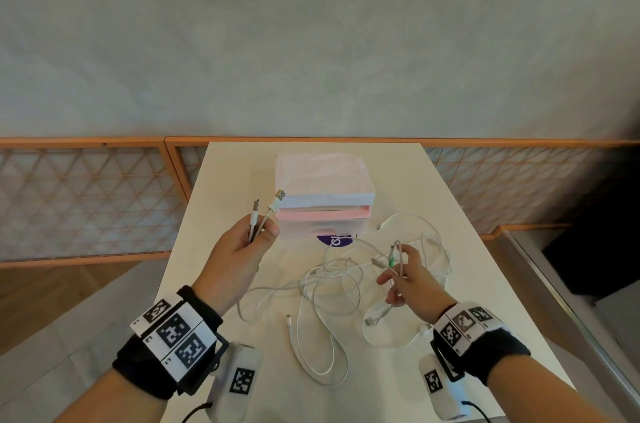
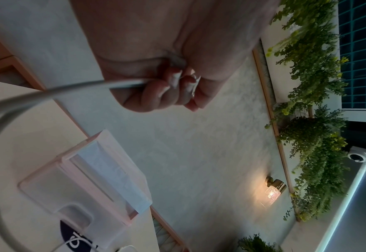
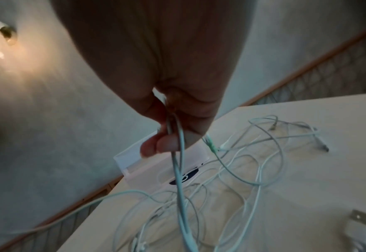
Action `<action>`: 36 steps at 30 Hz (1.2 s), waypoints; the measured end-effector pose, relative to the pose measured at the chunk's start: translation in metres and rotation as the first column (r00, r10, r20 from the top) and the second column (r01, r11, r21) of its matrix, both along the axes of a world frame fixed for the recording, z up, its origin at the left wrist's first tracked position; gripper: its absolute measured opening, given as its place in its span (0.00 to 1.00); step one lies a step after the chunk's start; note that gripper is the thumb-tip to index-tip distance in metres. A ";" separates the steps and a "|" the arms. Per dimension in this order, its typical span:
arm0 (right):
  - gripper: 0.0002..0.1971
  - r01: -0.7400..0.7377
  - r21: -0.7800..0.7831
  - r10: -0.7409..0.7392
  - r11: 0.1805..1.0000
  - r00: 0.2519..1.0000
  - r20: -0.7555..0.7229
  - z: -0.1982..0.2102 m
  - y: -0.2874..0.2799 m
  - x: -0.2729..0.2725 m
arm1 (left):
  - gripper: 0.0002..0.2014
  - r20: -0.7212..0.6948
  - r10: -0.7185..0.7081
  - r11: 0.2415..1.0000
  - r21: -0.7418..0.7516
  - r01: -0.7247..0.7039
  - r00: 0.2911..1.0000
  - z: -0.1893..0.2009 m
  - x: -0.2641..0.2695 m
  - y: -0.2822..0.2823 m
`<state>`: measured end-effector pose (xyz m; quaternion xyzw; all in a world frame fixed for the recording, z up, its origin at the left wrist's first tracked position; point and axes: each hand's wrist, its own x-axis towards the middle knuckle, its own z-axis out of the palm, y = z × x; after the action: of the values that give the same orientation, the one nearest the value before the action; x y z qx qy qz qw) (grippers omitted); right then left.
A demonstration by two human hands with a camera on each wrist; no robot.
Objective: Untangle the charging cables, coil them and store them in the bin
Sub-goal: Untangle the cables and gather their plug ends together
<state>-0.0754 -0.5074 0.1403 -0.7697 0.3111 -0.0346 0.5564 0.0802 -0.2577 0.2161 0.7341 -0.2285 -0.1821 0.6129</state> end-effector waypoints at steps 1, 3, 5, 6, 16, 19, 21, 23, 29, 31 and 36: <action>0.28 -0.033 -0.052 0.033 0.998 0.999 0.001 0.002 0.000 -0.002 | 0.08 -0.004 0.001 1.000 -0.004 -0.001 1.000 0.000 0.001 0.000; 0.34 -0.067 -0.159 0.069 0.985 0.998 0.004 0.004 -0.001 -0.004 | 0.08 -0.006 0.001 1.000 -0.008 -0.001 1.000 0.001 0.002 -0.001; 0.31 -0.064 -0.235 0.070 0.970 0.997 0.016 0.004 -0.003 -0.003 | 0.08 -0.007 0.000 1.000 -0.011 0.000 1.000 0.001 0.002 -0.002; 0.28 -0.065 -0.261 0.070 0.963 0.998 0.010 0.003 -0.005 -0.003 | 0.09 -0.011 -0.001 1.000 -0.015 0.000 1.000 0.001 0.002 -0.002; 0.14 -0.192 -0.400 0.116 0.896 0.971 -0.207 0.000 -0.012 -0.002 | 0.08 -0.042 -0.016 1.000 -0.012 0.015 0.999 0.003 0.003 -0.002; 0.17 -0.181 -0.448 0.102 0.876 0.976 -0.193 0.001 -0.012 0.002 | 0.10 -0.038 -0.017 1.000 -0.005 0.017 0.999 0.003 0.004 -0.001; 0.15 -0.162 -0.473 0.064 0.866 0.974 -0.217 0.004 -0.011 0.002 | 0.09 -0.035 -0.015 1.000 0.001 0.015 0.999 0.002 0.006 -0.001; 0.10 -0.139 -0.444 0.043 0.885 0.974 -0.221 0.012 -0.009 0.001 | 0.09 -0.038 -0.016 1.000 -0.001 0.016 0.999 0.003 0.006 -0.001; 0.06 -0.020 -0.270 0.056 0.963 0.990 0.129 0.045 0.005 0.007 | 0.11 -0.046 -0.021 1.000 -0.005 0.021 0.999 0.002 0.005 -0.006; 0.09 -0.019 -0.090 0.037 0.996 0.978 0.207 0.063 0.013 0.008 | 0.14 -0.070 -0.017 1.000 -0.022 0.016 0.997 0.002 0.005 -0.008; 0.12 -0.087 0.177 0.026 0.980 0.947 0.319 0.095 0.031 0.018 | 0.14 -0.225 -0.067 0.989 -0.145 0.034 0.972 0.011 -0.002 -0.016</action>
<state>-0.0575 -0.4766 0.2355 -0.7068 0.1979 -0.1115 0.6700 0.0778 -0.2741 0.2268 0.6571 -0.1870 -0.2648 0.6806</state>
